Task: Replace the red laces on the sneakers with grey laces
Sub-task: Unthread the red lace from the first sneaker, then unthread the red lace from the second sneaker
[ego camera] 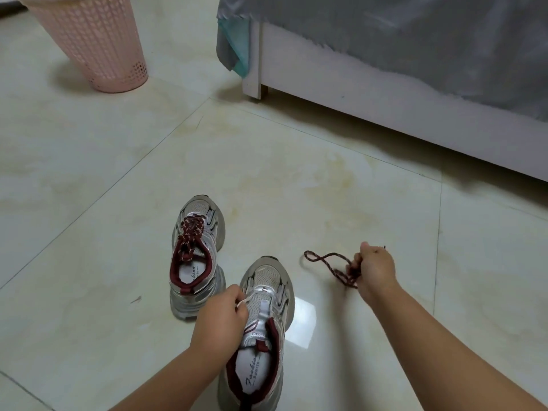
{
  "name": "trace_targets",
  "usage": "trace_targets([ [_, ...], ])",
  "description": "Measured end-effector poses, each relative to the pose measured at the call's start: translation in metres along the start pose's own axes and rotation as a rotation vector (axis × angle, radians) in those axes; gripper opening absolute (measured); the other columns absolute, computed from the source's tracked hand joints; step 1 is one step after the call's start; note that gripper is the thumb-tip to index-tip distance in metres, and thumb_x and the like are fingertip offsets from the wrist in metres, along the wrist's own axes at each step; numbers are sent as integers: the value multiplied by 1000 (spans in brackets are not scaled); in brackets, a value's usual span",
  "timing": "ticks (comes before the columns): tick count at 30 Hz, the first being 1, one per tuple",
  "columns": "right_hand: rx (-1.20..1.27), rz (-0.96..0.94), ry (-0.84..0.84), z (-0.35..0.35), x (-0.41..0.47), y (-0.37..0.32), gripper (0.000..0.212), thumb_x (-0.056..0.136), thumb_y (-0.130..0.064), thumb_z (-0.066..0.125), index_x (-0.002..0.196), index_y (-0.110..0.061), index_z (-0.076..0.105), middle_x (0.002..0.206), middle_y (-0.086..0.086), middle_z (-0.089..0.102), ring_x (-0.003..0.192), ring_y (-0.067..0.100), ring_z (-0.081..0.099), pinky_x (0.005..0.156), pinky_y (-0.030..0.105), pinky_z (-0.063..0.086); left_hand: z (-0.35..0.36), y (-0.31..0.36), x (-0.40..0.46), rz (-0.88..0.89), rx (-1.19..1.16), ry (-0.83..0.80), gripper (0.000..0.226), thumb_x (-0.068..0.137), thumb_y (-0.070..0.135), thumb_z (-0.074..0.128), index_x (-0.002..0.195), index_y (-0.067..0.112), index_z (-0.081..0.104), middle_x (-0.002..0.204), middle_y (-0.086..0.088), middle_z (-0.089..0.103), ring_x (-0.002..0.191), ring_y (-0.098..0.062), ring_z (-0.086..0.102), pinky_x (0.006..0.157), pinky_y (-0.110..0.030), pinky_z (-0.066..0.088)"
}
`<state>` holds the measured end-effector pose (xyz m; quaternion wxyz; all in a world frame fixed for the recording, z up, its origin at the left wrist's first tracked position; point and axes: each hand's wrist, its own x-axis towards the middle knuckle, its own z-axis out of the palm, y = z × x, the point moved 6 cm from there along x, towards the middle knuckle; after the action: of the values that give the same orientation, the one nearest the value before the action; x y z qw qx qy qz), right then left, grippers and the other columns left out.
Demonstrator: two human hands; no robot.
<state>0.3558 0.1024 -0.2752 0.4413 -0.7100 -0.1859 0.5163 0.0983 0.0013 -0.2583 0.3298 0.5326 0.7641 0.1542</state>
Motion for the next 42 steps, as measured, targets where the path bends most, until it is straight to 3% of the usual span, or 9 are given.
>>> trace_targets([
  [5, -734, -175, 14, -20, 9, 26, 26, 92, -16, 48, 117, -10, 52, 101, 11, 58, 95, 29, 54, 77, 34, 44, -1, -1, 1, -46, -53, 28, 5, 87, 15, 54, 84, 18, 56, 69, 3, 62, 64, -11, 56, 57, -25, 37],
  [8, -1235, -209, -161, -11, 7, 36, 61, 84, -42, 58, 139, -32, 32, 152, 2, 17, 139, 31, 17, 104, 48, 28, 0, -1, 3, -53, -83, 50, 7, 85, 14, 56, 81, 20, 57, 65, 6, 59, 62, -7, 54, 53, -20, 35],
  [12, -1538, -451, -356, 4, -9, 56, 32, 85, -24, 49, 117, -22, 45, 128, 3, 33, 125, 25, 31, 95, 35, 39, 1, 2, 8, -65, -79, 52, 5, 86, 15, 56, 84, 18, 59, 68, 6, 62, 64, -7, 56, 55, -20, 37],
  [20, -1552, -300, -128, -54, 13, 52, 12, 89, -6, 36, 89, -18, 39, 110, 5, 44, 103, 21, 38, 82, 28, 42, 3, 11, 20, -101, -156, 107, 8, 87, 12, 55, 80, 17, 56, 73, 5, 62, 63, -8, 53, 54, -23, 37],
  [24, -1629, -371, -33, -41, -7, 37, 28, 96, -30, 36, 121, -27, 48, 141, 5, 30, 134, 26, 23, 104, 45, 26, 8, 25, 29, -110, -310, 62, 12, 89, 16, 57, 99, 10, 60, 92, 2, 61, 81, -8, 56, 73, -21, 40],
  [27, -1342, -407, -205, -12, -40, 32, 46, 93, -49, 39, 130, -23, 47, 135, 5, 46, 124, 23, 43, 99, 35, 36, 6, 34, 28, -88, -417, -40, 11, 90, 14, 54, 99, 12, 61, 93, 0, 63, 91, -17, 61, 82, -26, 49],
  [31, -1195, -120, -493, 26, -84, 57, 50, 84, -57, 49, 116, -18, 46, 114, 4, 59, 103, 24, 58, 80, 31, 48, -38, 36, 29, 72, -156, 192, 19, 88, 8, 49, 91, 20, 64, 78, 14, 58, 74, -5, 54, 62, -19, 36],
  [35, -1351, -223, -354, 40, -82, 44, 21, 91, -18, 42, 110, -10, 43, 115, 9, 59, 104, 26, 58, 76, 28, 42, -76, 19, 29, 78, 157, 430, 19, 81, 6, 51, 92, 12, 65, 94, -4, 63, 94, -26, 53, 74, -34, 40],
  [42, -1338, -244, -213, 48, -52, 13, 26, 87, -4, 40, 112, -4, 47, 113, 16, 59, 103, 32, 59, 71, 28, 40, -60, -25, 28, 13, 598, 158, 31, 91, 42, 40, 96, 20, 62, 100, 4, 64, 109, -18, 48, 79, -32, 35],
])
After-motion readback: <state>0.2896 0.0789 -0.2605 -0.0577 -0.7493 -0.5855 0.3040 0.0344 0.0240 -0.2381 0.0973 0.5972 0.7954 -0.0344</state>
